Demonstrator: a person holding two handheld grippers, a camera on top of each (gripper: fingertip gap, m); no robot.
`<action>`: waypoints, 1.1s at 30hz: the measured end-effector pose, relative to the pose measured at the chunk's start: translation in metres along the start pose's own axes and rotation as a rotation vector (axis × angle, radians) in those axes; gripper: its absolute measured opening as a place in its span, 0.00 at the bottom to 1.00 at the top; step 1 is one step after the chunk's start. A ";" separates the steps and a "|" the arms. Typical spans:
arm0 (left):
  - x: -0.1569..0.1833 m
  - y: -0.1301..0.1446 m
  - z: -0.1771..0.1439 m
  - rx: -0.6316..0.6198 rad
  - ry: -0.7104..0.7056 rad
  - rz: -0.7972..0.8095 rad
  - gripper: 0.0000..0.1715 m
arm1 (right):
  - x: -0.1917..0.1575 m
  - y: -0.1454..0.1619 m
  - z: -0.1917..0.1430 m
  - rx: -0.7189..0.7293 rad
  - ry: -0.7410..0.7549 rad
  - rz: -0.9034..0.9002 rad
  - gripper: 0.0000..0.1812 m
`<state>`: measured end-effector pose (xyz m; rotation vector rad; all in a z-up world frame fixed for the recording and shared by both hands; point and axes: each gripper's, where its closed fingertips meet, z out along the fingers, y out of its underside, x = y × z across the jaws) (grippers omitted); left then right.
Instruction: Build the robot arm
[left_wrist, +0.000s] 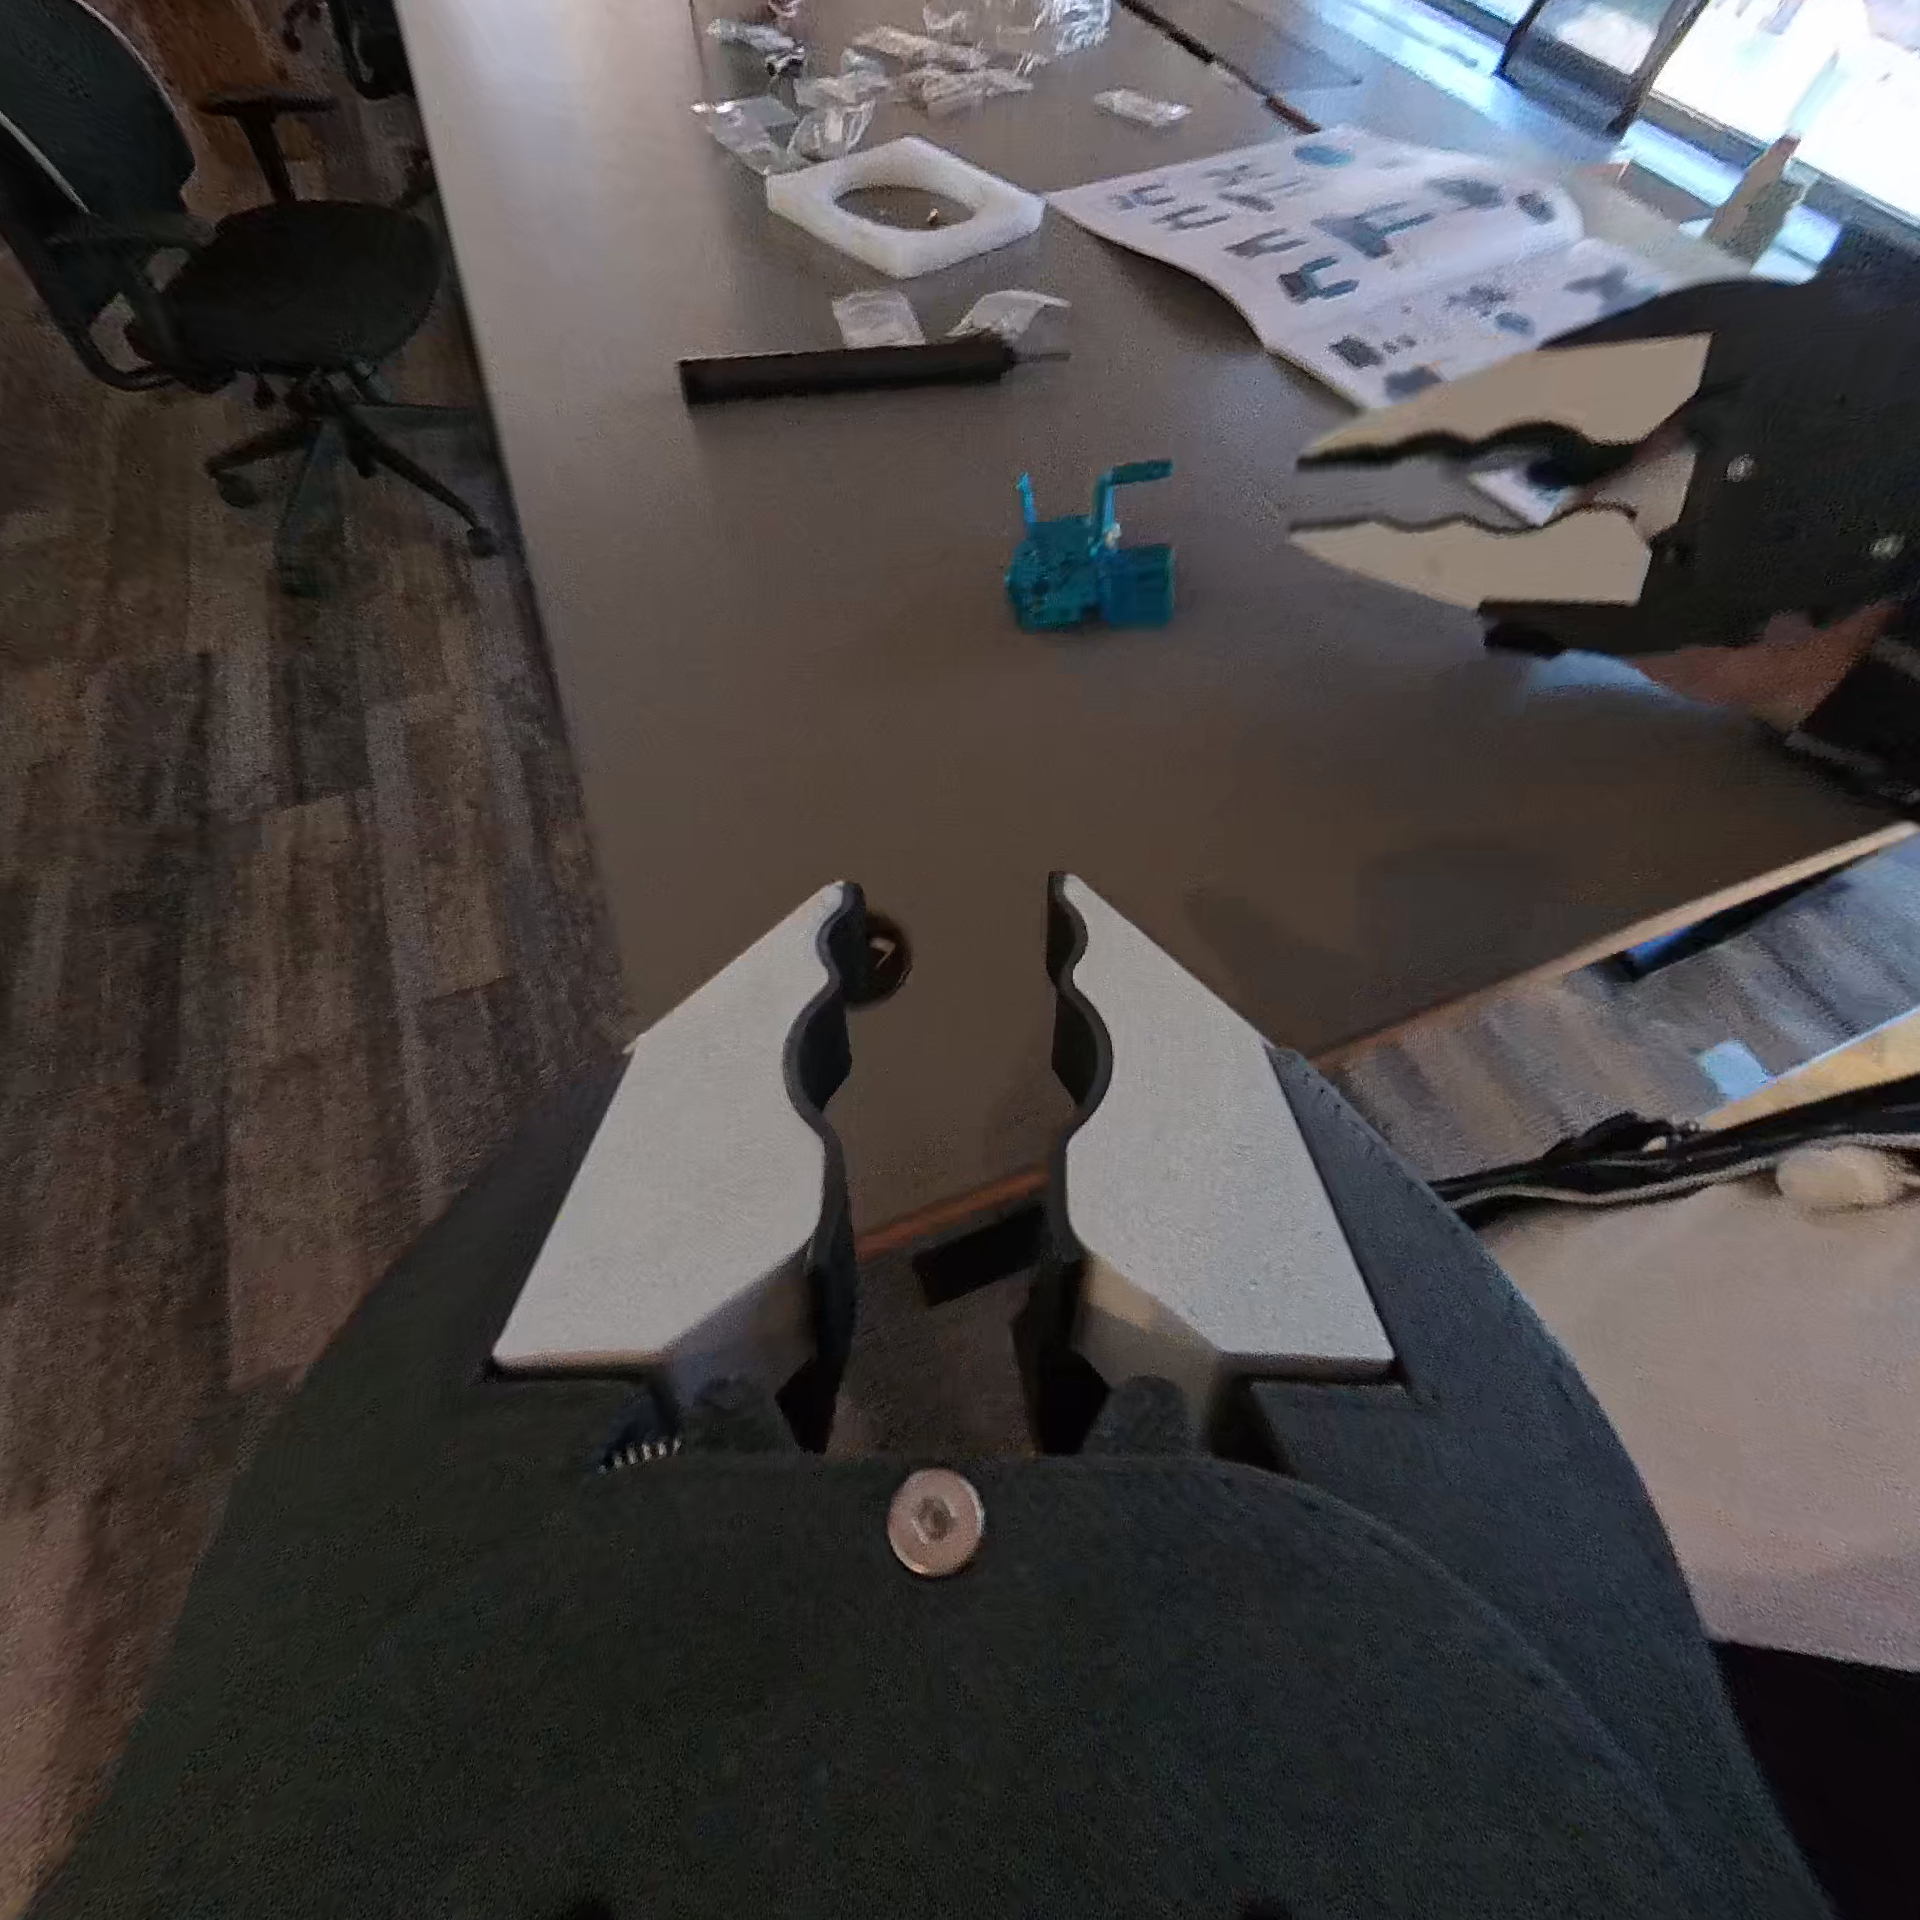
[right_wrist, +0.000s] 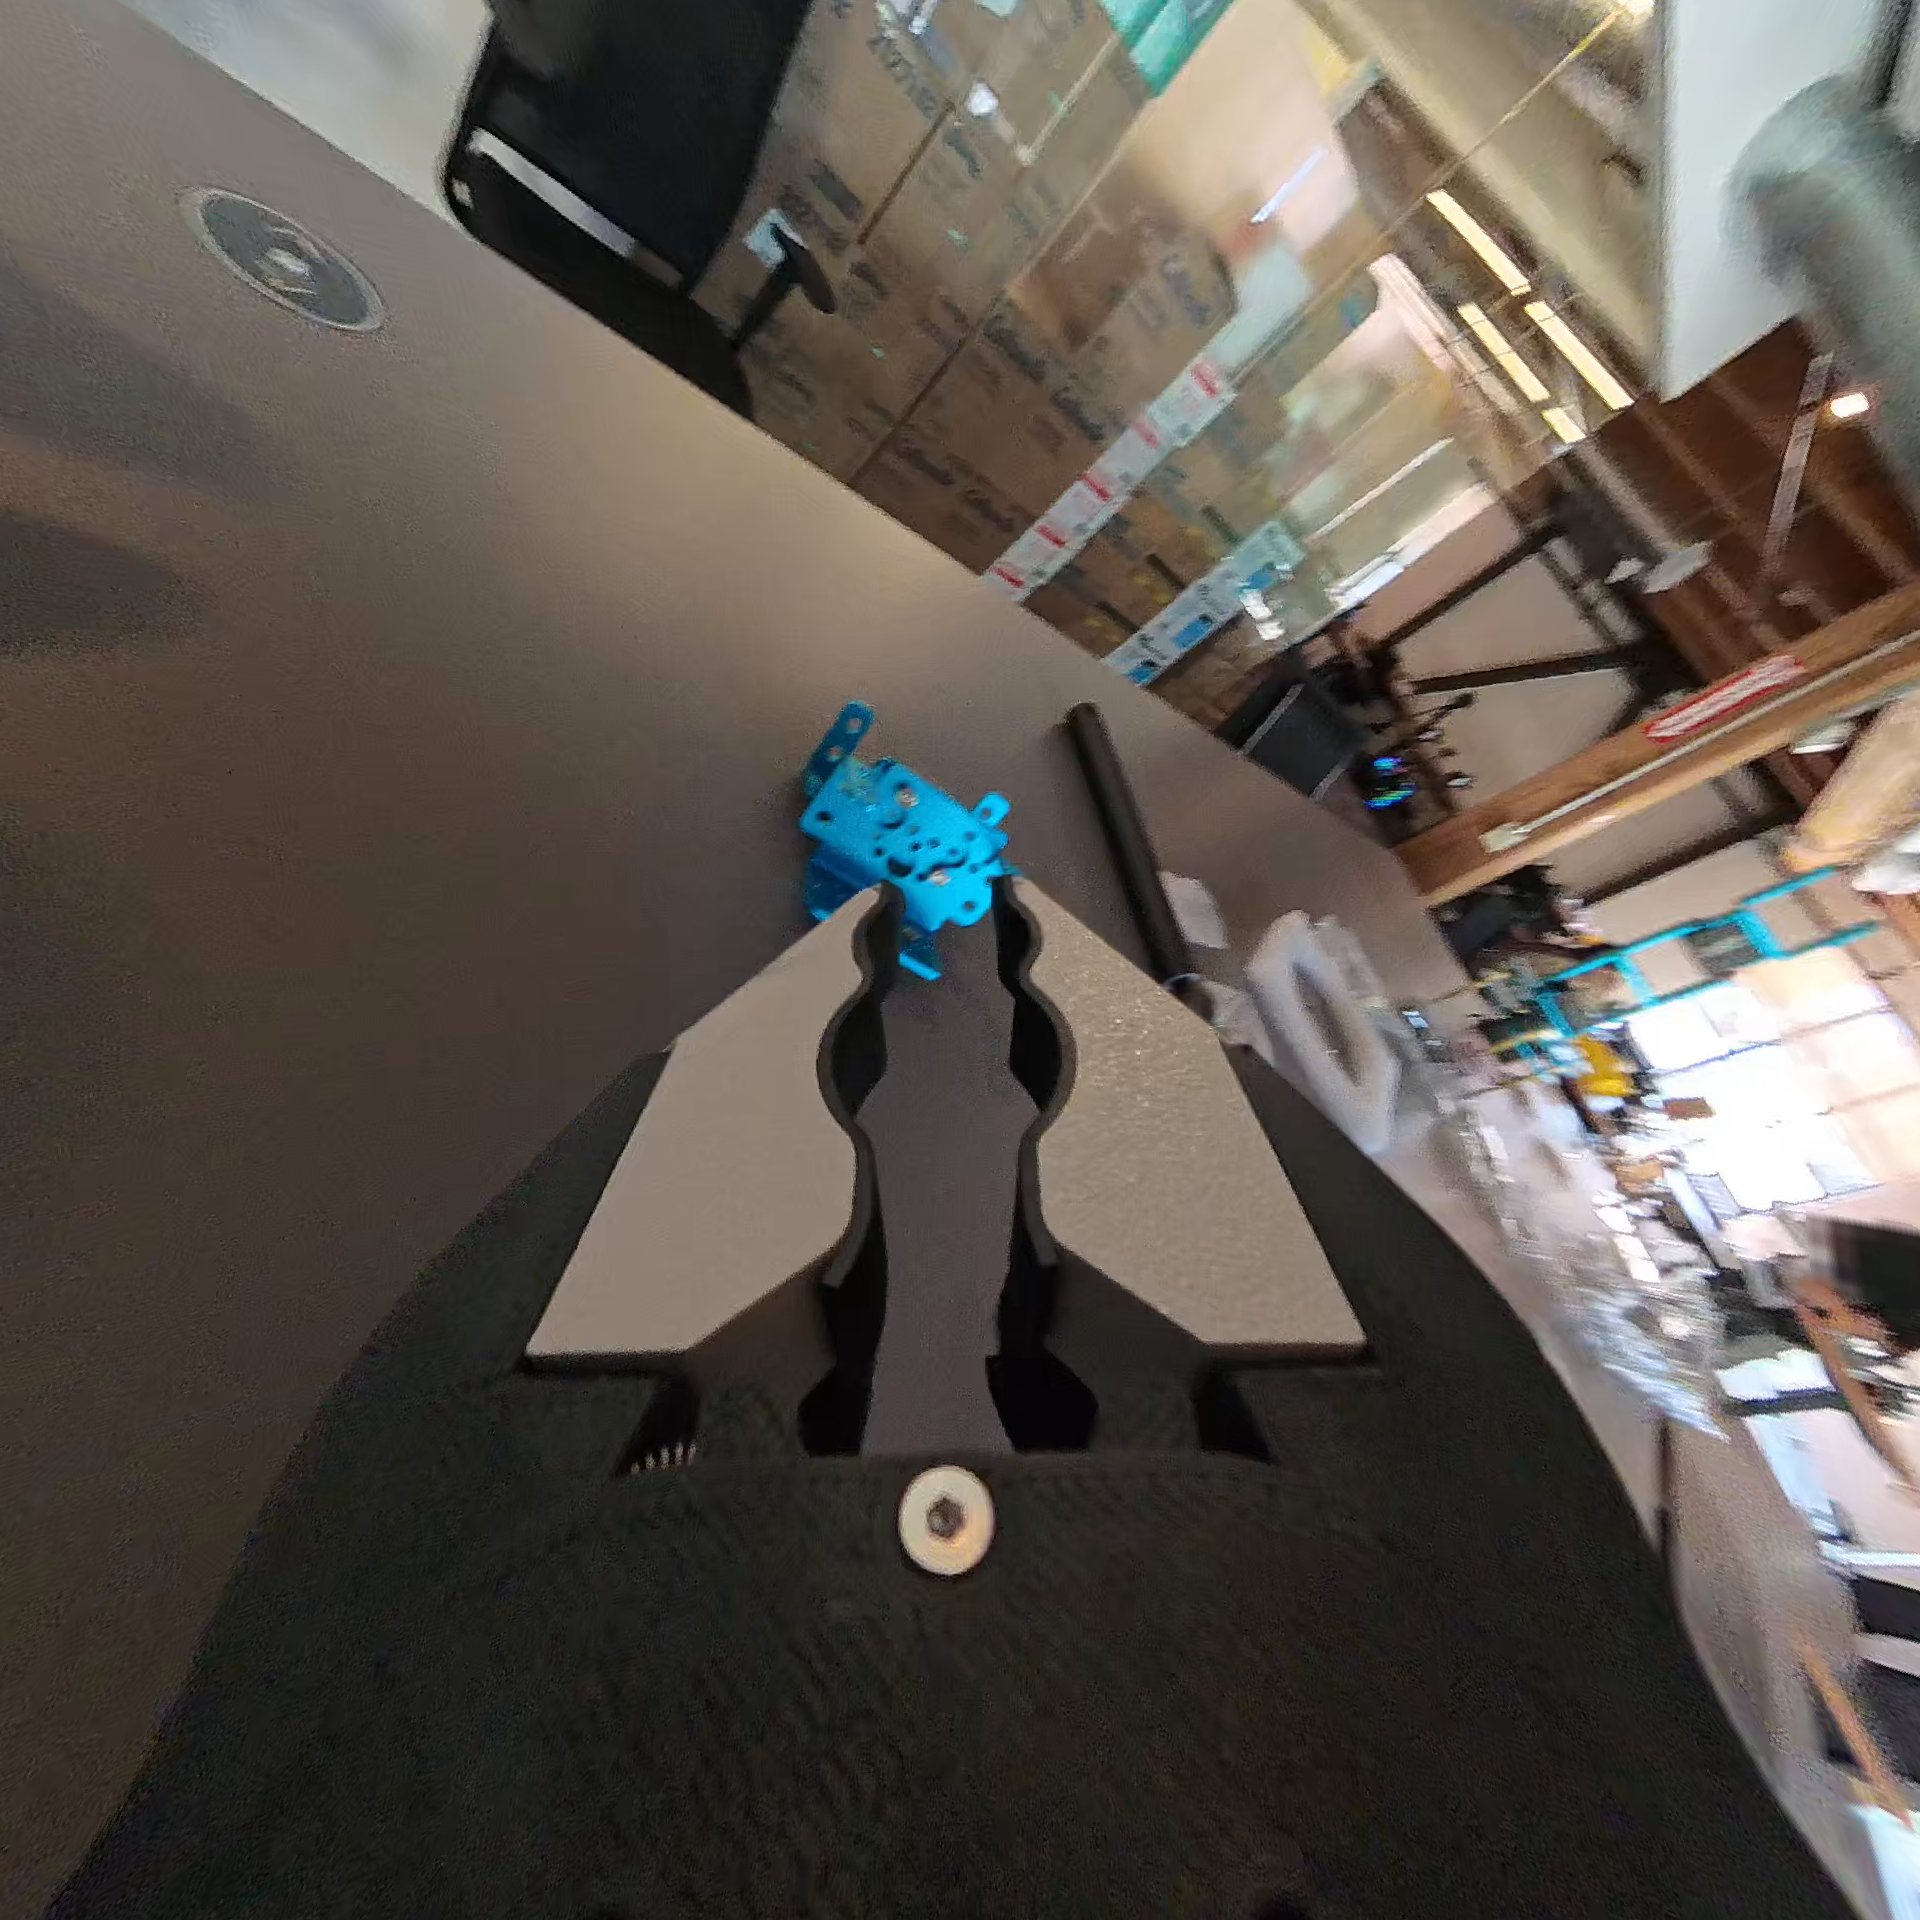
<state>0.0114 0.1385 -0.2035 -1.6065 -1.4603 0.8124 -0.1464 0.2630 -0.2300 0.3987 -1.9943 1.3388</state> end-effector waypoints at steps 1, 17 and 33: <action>0.004 -0.003 0.011 0.001 0.022 -0.003 0.20 | -0.005 0.003 -0.001 -0.005 -0.034 0.019 0.10; 0.022 -0.024 0.059 -0.020 -0.004 0.023 0.22 | -0.013 0.023 0.073 -0.305 -1.147 -0.255 0.08; -0.022 -0.074 0.077 0.070 -0.057 0.032 0.22 | 0.029 0.032 0.061 -0.117 -0.140 -0.512 0.02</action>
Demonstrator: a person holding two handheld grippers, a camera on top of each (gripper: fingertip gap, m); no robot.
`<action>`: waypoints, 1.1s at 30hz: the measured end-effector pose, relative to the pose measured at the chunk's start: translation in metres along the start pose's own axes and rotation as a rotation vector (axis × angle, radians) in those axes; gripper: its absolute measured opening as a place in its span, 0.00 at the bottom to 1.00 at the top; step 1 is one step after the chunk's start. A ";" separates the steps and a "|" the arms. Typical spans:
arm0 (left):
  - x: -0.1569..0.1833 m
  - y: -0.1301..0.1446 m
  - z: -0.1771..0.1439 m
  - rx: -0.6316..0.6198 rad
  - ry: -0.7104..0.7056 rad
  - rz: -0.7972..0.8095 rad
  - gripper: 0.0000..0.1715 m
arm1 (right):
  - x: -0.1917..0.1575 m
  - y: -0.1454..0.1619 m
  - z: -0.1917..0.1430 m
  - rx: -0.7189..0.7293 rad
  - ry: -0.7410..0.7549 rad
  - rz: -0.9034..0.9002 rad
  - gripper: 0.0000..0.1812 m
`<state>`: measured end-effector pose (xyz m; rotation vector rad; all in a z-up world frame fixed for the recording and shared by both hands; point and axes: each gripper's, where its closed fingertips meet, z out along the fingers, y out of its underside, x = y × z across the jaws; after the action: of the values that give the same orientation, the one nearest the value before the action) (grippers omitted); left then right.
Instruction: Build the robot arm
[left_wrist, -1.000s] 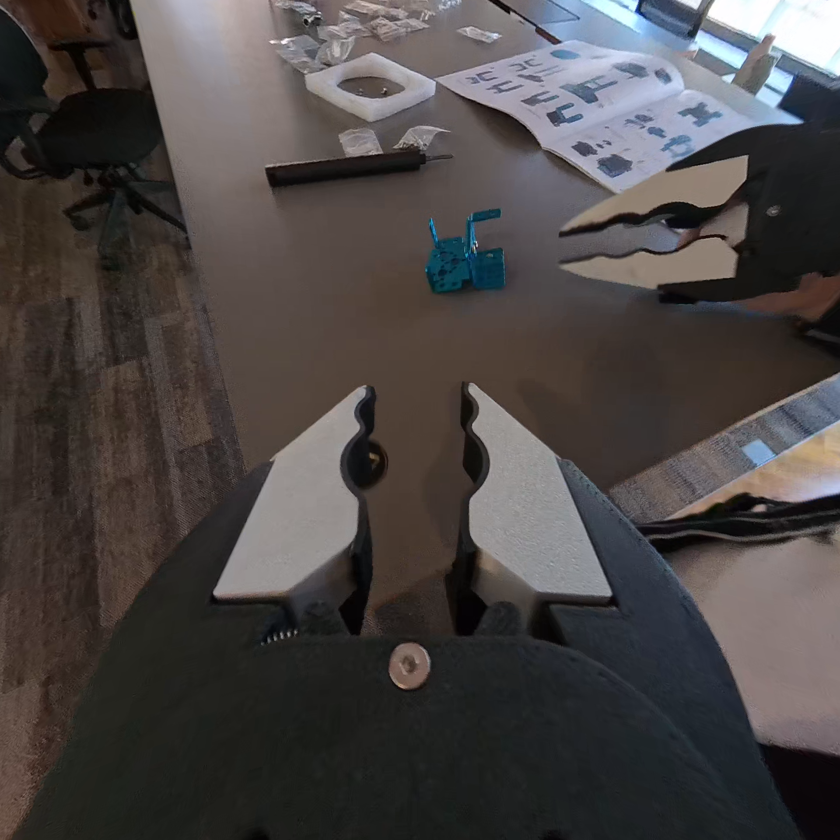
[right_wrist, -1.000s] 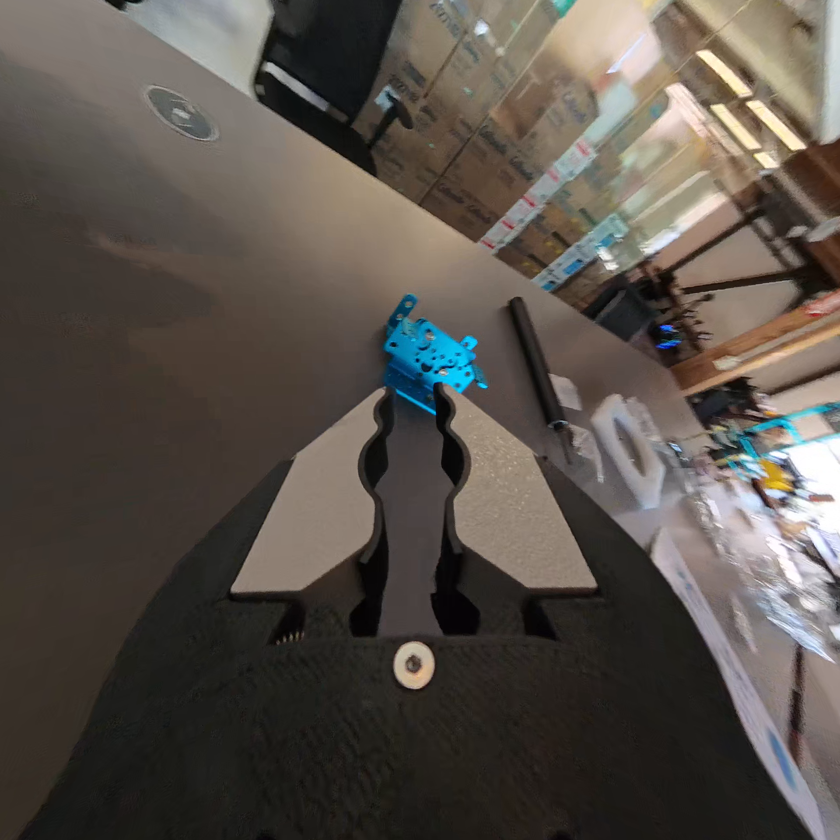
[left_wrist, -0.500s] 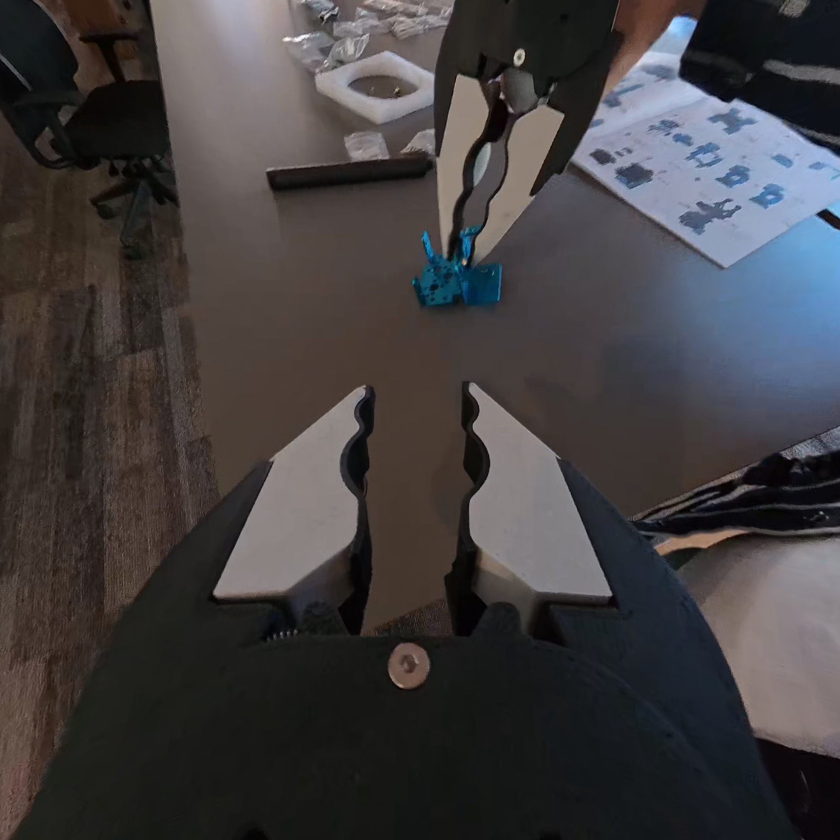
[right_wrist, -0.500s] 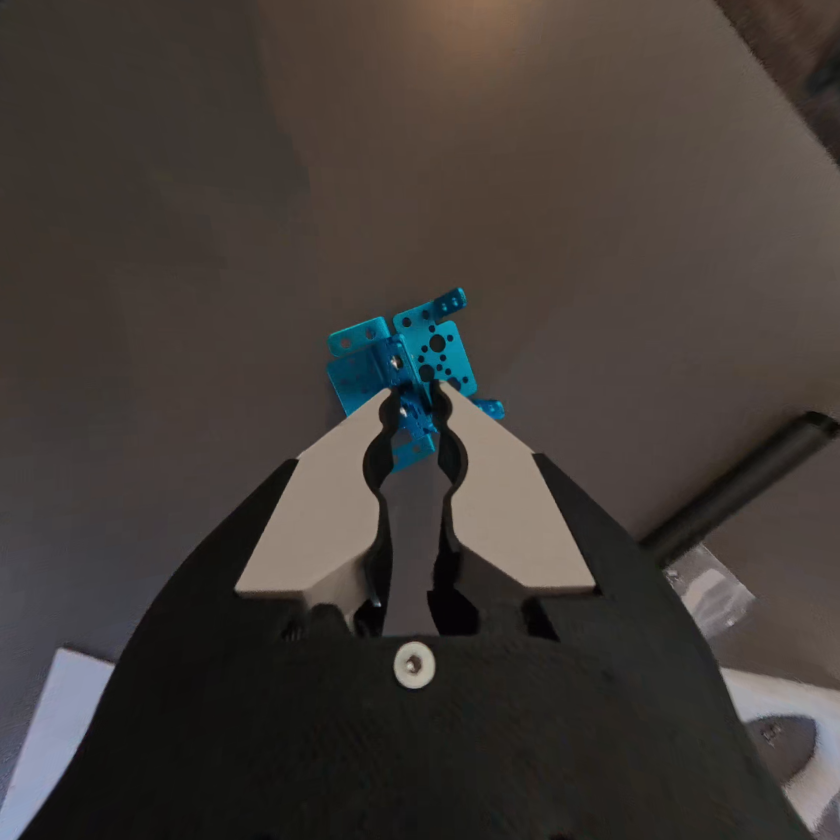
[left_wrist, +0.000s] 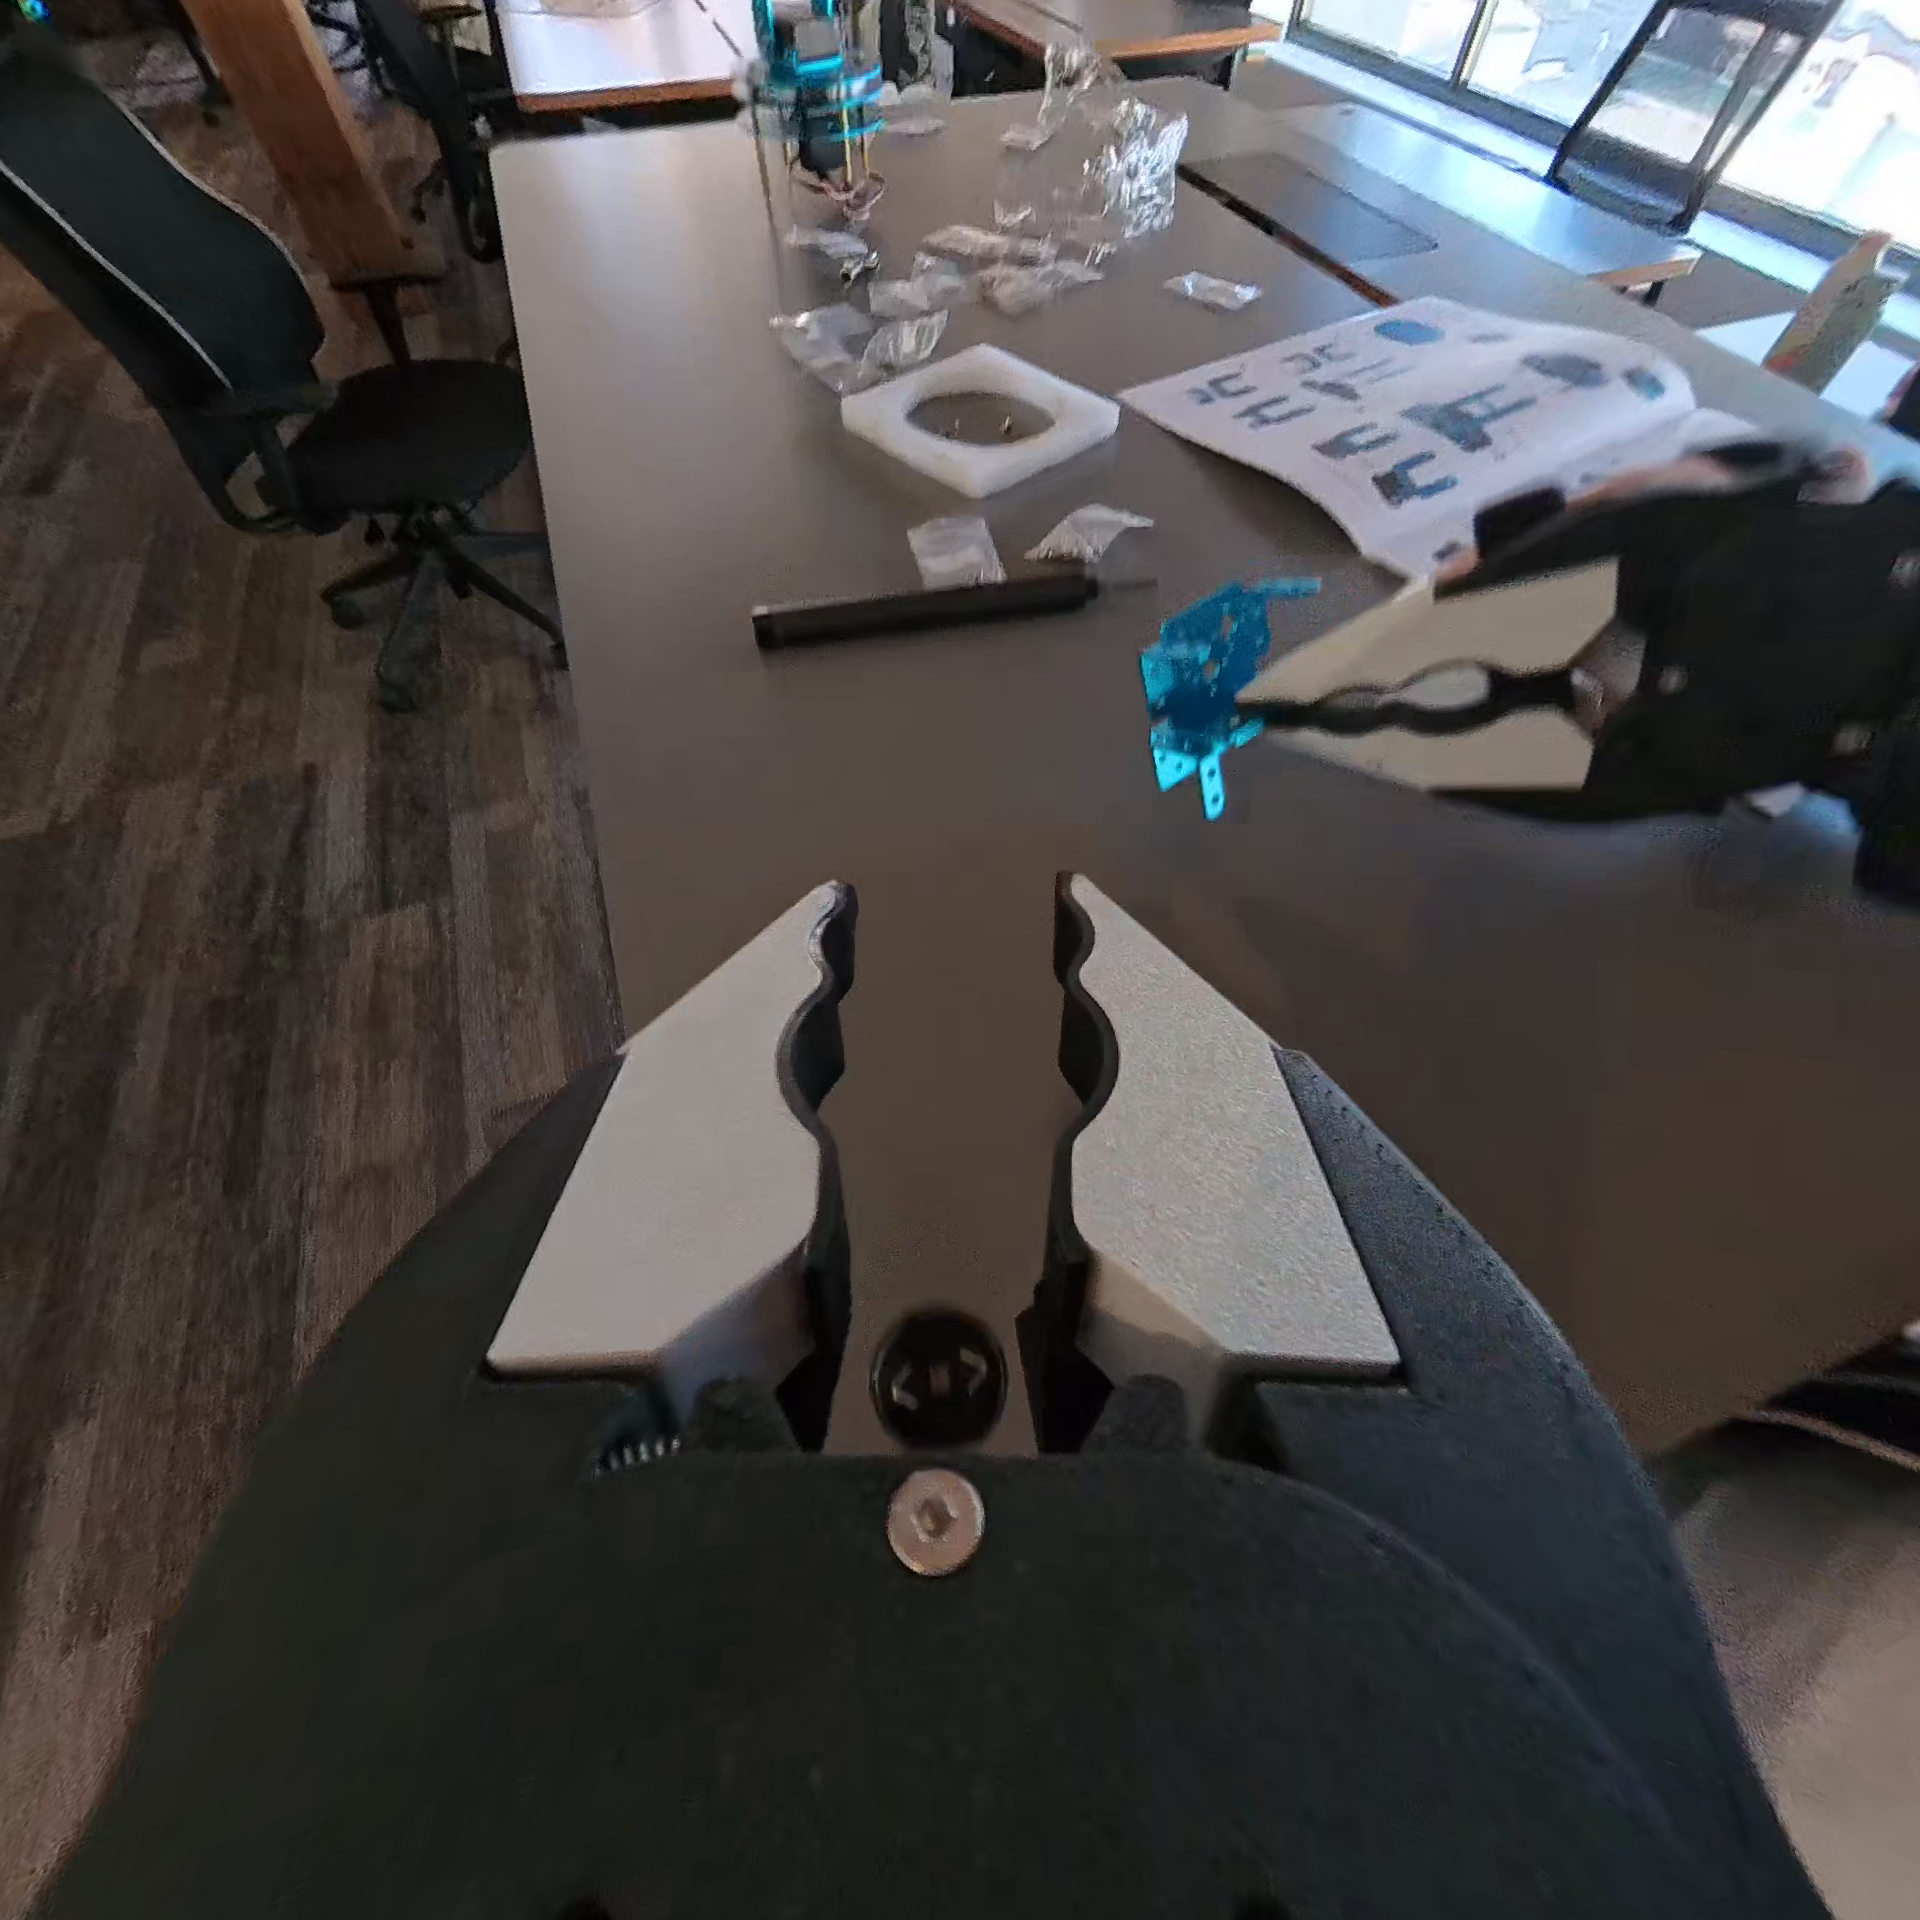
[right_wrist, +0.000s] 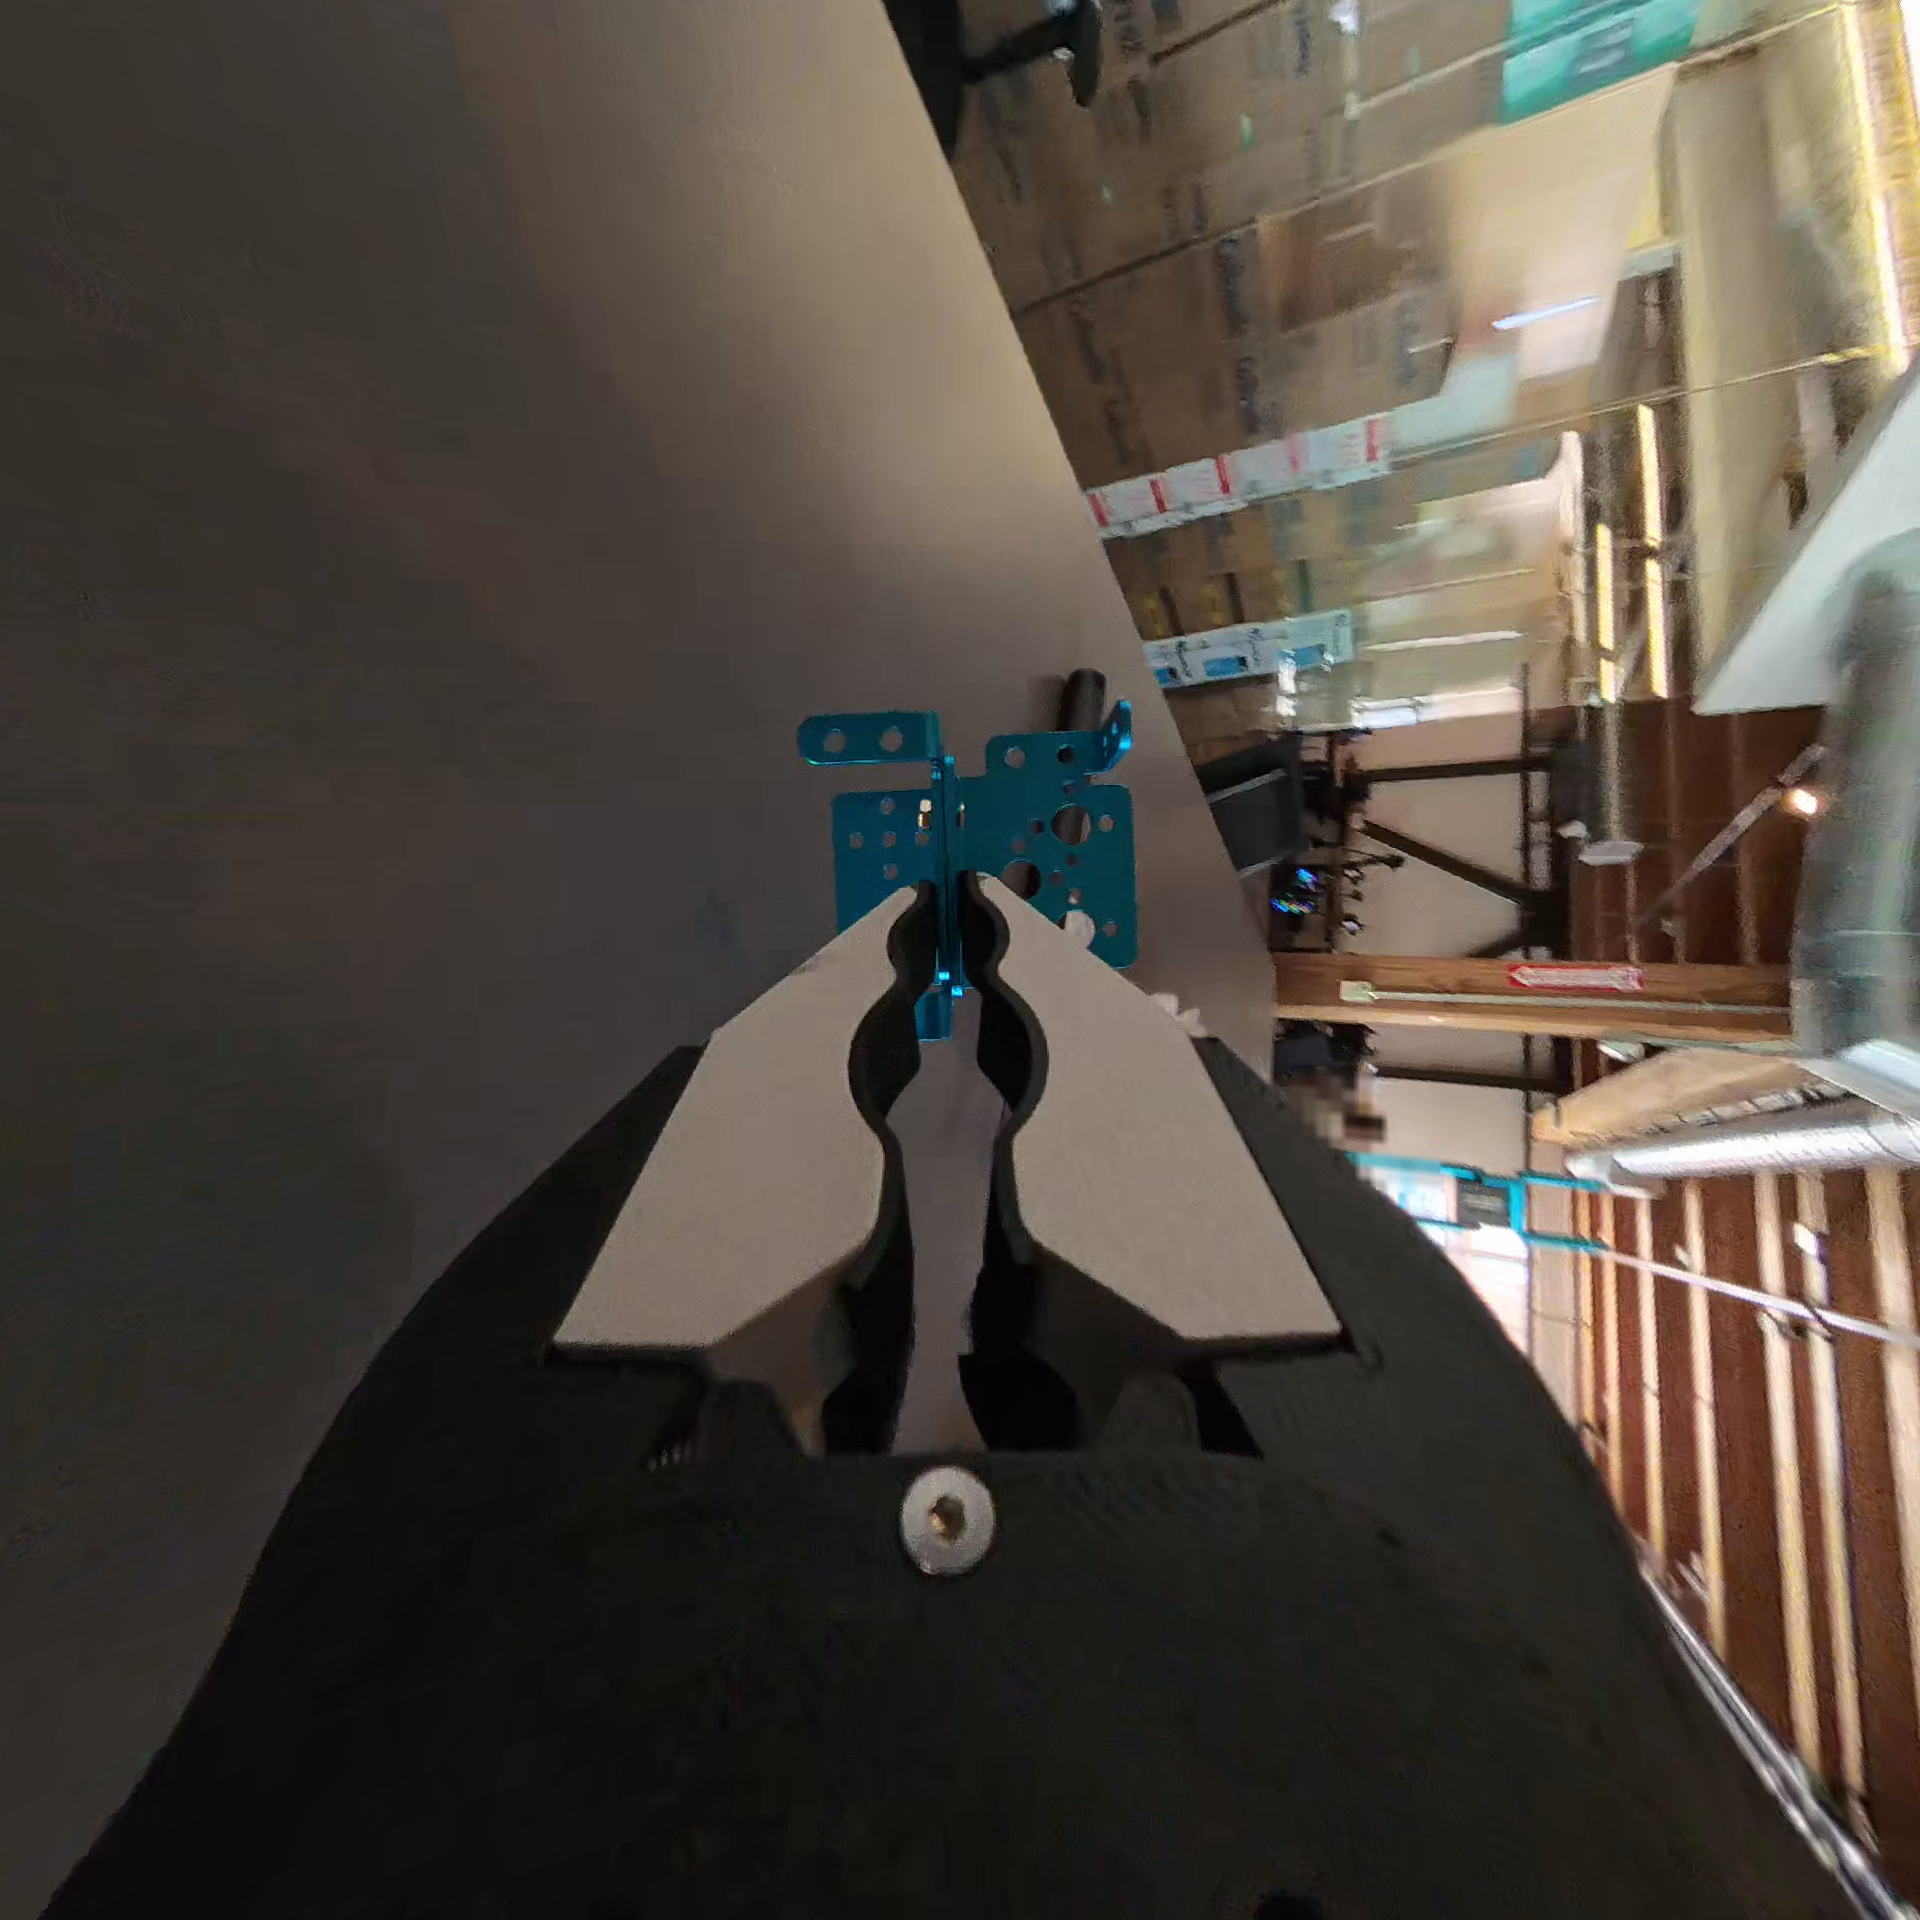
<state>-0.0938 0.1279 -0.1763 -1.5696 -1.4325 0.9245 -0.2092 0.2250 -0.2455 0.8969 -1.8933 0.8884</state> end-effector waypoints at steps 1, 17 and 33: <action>0.000 -0.008 0.006 0.006 0.005 0.006 0.22 | 0.000 0.004 0.001 -0.016 0.039 -0.009 0.02; 0.022 -0.043 0.021 0.021 0.061 0.097 0.22 | -0.010 0.016 0.008 -0.113 0.237 -0.109 0.03; -0.015 -0.024 -0.016 0.009 0.003 0.050 0.23 | -0.023 0.013 -0.011 -0.083 0.033 0.058 0.14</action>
<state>-0.0906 0.1121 -0.1483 -1.6063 -1.3910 0.9564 -0.2065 0.2463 -0.2644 0.7769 -1.9214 0.8472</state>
